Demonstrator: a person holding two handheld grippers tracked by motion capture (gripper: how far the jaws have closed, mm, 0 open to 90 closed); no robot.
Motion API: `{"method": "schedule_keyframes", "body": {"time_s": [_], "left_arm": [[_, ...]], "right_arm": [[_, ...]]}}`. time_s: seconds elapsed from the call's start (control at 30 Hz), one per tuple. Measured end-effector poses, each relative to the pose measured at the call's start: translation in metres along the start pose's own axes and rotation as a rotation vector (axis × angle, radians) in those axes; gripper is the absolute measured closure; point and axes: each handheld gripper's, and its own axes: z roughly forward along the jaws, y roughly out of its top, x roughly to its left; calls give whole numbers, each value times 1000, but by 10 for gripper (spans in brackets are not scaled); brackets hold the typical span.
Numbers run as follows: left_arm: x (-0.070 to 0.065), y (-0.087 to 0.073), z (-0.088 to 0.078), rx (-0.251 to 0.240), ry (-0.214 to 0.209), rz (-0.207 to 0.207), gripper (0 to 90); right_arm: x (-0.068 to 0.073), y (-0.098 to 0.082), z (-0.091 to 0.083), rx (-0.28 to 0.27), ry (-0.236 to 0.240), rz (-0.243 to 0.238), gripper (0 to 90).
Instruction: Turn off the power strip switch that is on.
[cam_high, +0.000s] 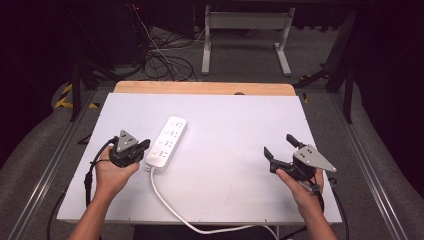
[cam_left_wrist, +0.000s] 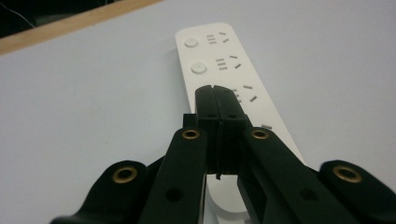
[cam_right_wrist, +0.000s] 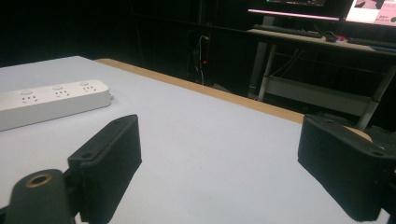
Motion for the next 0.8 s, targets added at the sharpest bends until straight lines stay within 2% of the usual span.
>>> {"method": "schedule_keyframes", "body": {"time_s": [0.07,0.1,0.13,0.17,0.23,0.33,0.37,0.43,0.5,0.73,0.8], "left_arm": [[0,0,2,20,-7,4,900],[1,0,5,67,-58,-1,900],[1,0,5,67,-58,-1,900],[1,1,7,91,-64,-5,900],[1,4,13,136,-63,-1,900],[1,5,19,161,-49,2,900],[2,6,24,193,-41,4,900],[2,6,28,210,-38,2,900],[3,6,29,206,-48,-10,900],[4,5,28,204,-56,8,900],[4,5,29,199,-62,1,900]], "right_arm": [[0,0,0,0,4,3,136],[0,0,1,1,4,1,137],[0,0,1,0,2,2,137],[0,0,1,0,4,0,137],[1,0,1,0,6,-2,138],[2,0,2,3,8,-8,139],[2,0,2,5,12,-8,140],[3,0,2,6,11,-10,141],[3,0,2,5,12,-12,142],[2,0,1,6,12,-14,143],[3,0,1,4,12,-15,143]]}}
